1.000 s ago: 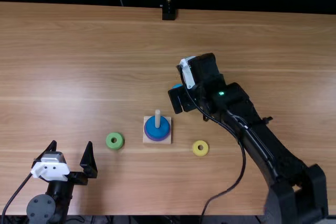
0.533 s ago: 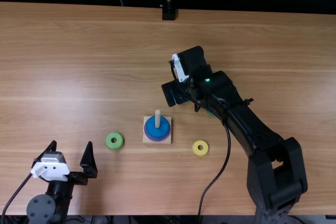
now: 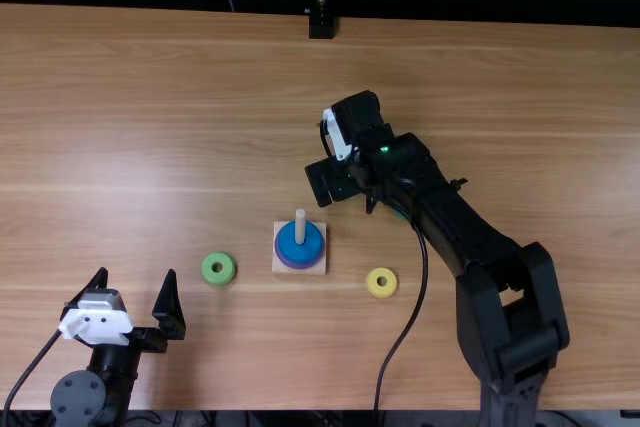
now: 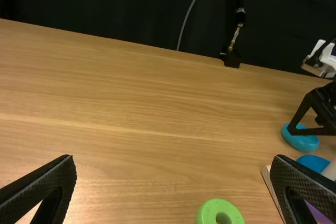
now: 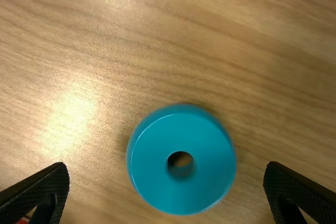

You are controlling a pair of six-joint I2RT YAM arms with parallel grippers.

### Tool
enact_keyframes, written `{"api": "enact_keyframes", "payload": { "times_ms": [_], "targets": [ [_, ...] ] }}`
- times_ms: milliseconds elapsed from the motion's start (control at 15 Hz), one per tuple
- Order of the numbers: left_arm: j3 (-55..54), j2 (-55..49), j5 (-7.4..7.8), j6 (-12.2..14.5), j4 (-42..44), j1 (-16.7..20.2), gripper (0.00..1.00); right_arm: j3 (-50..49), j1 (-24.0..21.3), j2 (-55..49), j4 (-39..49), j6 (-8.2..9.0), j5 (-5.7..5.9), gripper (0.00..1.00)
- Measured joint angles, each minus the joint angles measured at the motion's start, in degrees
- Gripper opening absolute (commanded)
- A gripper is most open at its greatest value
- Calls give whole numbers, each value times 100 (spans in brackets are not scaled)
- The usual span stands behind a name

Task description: Build the Hanoi tower: stack the rings onto the peg from bottom to top in this color order: purple, dark blue, light blue, dark green, light green, yellow, orange.

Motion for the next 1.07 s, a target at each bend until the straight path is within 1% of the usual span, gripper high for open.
{"api": "enact_keyframes", "payload": {
  "times_ms": [267,600,1000,1067],
  "targets": [
    [2,0,-4,4,0,0,100,170,-9,238,-52,-2,2,100],
    [2,2,-2,4,0,0,100,555,-9,527,-579,0,0,100],
    [2,2,-2,4,0,2,100,695,-9,603,-682,0,0,100],
    [2,2,-2,4,0,0,100,704,-11,610,-688,0,2,81]
  ]
}}
